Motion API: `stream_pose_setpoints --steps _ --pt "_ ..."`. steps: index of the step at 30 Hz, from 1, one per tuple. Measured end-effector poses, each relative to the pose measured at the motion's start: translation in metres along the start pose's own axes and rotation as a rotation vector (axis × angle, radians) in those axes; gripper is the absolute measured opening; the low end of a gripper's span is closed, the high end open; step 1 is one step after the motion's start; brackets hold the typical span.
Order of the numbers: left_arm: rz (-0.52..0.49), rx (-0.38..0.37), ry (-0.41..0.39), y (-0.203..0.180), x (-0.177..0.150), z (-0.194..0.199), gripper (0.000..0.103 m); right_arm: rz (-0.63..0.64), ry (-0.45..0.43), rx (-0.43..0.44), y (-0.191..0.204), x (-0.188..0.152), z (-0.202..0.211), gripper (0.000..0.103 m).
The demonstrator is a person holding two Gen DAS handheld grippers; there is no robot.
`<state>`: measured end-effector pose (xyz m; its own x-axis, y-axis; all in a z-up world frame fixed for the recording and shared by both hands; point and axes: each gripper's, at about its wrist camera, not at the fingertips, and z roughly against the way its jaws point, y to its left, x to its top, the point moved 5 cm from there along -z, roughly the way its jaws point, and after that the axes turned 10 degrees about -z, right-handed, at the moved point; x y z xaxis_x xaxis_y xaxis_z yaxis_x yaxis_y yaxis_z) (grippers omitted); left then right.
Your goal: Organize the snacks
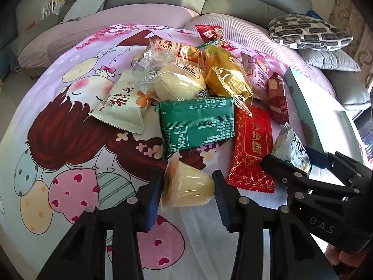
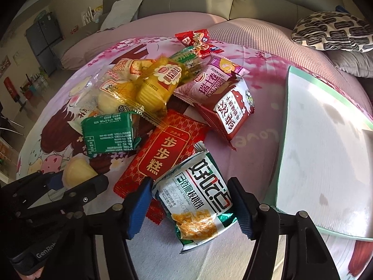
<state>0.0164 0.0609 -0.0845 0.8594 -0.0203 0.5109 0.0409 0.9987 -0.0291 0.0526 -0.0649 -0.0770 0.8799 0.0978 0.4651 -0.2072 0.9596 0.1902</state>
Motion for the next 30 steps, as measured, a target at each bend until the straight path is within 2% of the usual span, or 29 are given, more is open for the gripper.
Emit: stream_pose_setpoints --steps 6,10,16,22,30 --pt "0.003 0.004 -0.005 0.001 0.002 0.002 0.044 -0.009 -0.001 0.003 -0.001 0.0 0.002 0.067" --pt "0.008 0.052 -0.02 0.008 0.003 0.007 0.044 -0.017 -0.003 0.003 -0.003 0.001 0.005 0.067" --pt "0.027 0.04 -0.061 0.012 0.007 0.017 0.039 -0.03 -0.027 0.026 -0.002 0.004 0.015 0.065" --pt "0.029 0.017 -0.089 0.009 0.011 0.023 0.039 -0.032 -0.056 0.048 0.001 0.008 0.028 0.064" --pt "0.001 0.029 -0.127 0.003 0.018 0.033 0.039 -0.054 -0.11 0.068 -0.004 0.016 0.048 0.064"
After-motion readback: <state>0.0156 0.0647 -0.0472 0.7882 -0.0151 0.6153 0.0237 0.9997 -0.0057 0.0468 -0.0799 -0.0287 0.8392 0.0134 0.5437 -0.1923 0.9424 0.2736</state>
